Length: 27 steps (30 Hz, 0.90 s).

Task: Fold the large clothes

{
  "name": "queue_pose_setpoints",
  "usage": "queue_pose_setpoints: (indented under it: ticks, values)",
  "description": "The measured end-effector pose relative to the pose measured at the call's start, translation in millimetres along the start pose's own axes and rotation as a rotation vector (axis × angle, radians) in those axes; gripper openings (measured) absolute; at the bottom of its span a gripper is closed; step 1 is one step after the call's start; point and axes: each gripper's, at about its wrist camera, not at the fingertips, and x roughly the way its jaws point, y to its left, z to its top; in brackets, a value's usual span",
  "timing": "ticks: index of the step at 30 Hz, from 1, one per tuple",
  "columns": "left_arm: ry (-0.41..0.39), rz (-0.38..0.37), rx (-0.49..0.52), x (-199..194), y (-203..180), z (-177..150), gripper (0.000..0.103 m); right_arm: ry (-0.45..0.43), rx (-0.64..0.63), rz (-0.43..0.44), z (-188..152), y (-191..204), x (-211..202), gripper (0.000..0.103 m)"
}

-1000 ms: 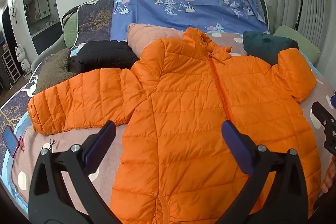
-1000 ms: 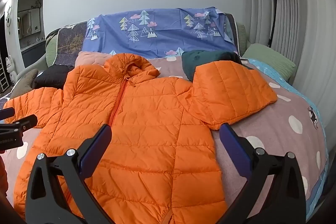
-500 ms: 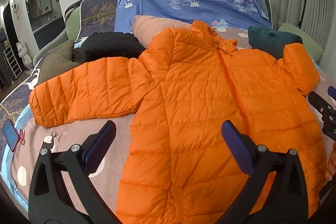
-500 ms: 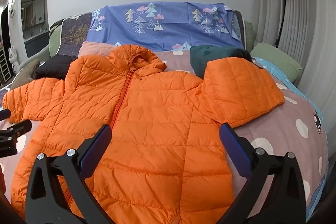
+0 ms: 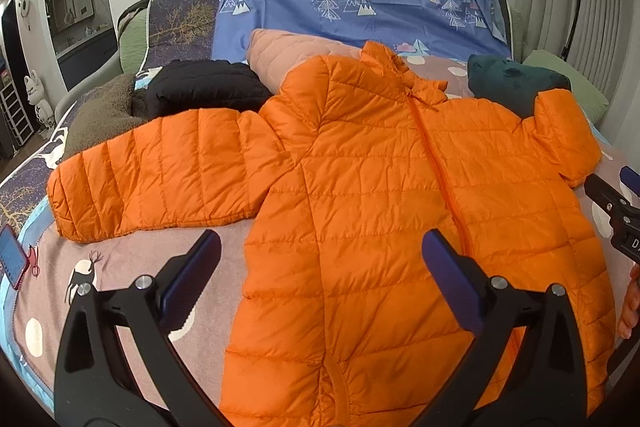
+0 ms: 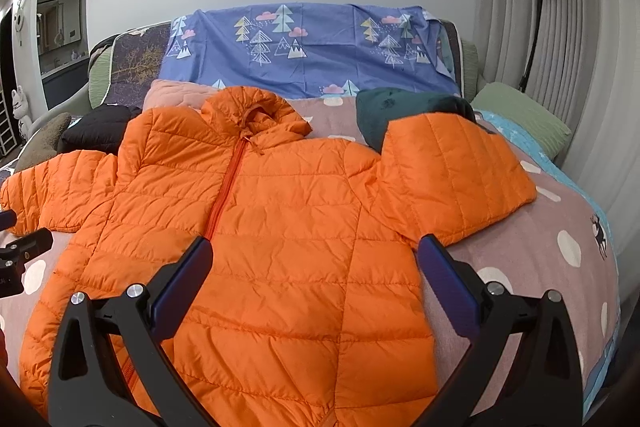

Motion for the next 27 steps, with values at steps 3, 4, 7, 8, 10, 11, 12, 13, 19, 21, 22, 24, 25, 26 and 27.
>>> queue_pose_setpoints:
  ticks: [3, 4, 7, 8, 10, 11, 12, 13, 19, 21, 22, 24, 25, 26, 27]
  values:
    - [0.012, -0.01, 0.001, 3.7, -0.7, -2.5, 0.101, 0.007, 0.0, -0.001, -2.0, -0.7, 0.5, 0.102]
    - [0.012, -0.012, 0.003, 4.1, -1.1, -3.2, 0.101, 0.006, -0.002, -0.003, -2.3, -0.6, 0.2, 0.102]
    - [0.011, -0.016, 0.007, 4.1, -2.9, -3.2, 0.101, 0.003, 0.002, -0.001, -2.4, -0.3, -0.7, 0.102]
    - [0.012, -0.017, 0.005, 4.0, -3.1, -2.9, 0.101, 0.001, 0.004, 0.001, -2.1, 0.0, -1.3, 0.102]
    - [0.011, -0.016, 0.004, 3.7, -3.5, -3.1, 0.101, -0.005, 0.005, 0.003, -1.8, 0.4, -3.5, 0.102]
    - [0.012, -0.017, 0.003, 3.7, -3.7, -3.0, 0.101, -0.007, 0.004, 0.007, -1.8, 0.9, -4.7, 0.102]
    - [0.015, -0.02, 0.001, 3.7, -3.9, -2.7, 0.101, -0.008, 0.002, 0.012, -1.9, 1.0, -5.8, 0.102]
    - [0.018, -0.024, -0.002, 4.0, -4.5, -2.7, 0.101, -0.007, 0.001, 0.015, -2.0, 0.9, -6.5, 0.102]
    - [0.022, -0.041, 0.008, 3.0, -10.5, -3.8, 0.101, 0.003, 0.016, 0.022, -3.3, -2.5, -7.2, 0.102]
    - [0.024, -0.054, 0.007, 2.9, -11.2, -3.9, 0.101, 0.007, 0.02, 0.027, -3.9, -3.1, -6.9, 0.102]
    - [0.026, -0.057, 0.005, 3.3, -11.4, -3.9, 0.101, 0.01, 0.02, 0.029, -4.1, -2.9, -6.7, 0.102]
    - [0.031, -0.055, 0.004, 4.7, -12.0, -3.8, 0.101, 0.013, 0.018, 0.032, -4.8, -2.4, -6.8, 0.102]
    - [0.033, -0.054, 0.004, 5.1, -11.9, -4.1, 0.101, 0.013, 0.016, 0.033, -5.2, -1.9, -6.8, 0.102]
    - [0.037, -0.055, 0.003, 6.0, -12.2, -4.1, 0.101, 0.014, 0.015, 0.034, -5.3, -2.1, -6.4, 0.102]
    - [0.038, -0.058, 0.002, 6.2, -12.0, -4.6, 0.101, 0.016, 0.014, 0.034, -5.3, -1.7, -6.2, 0.102]
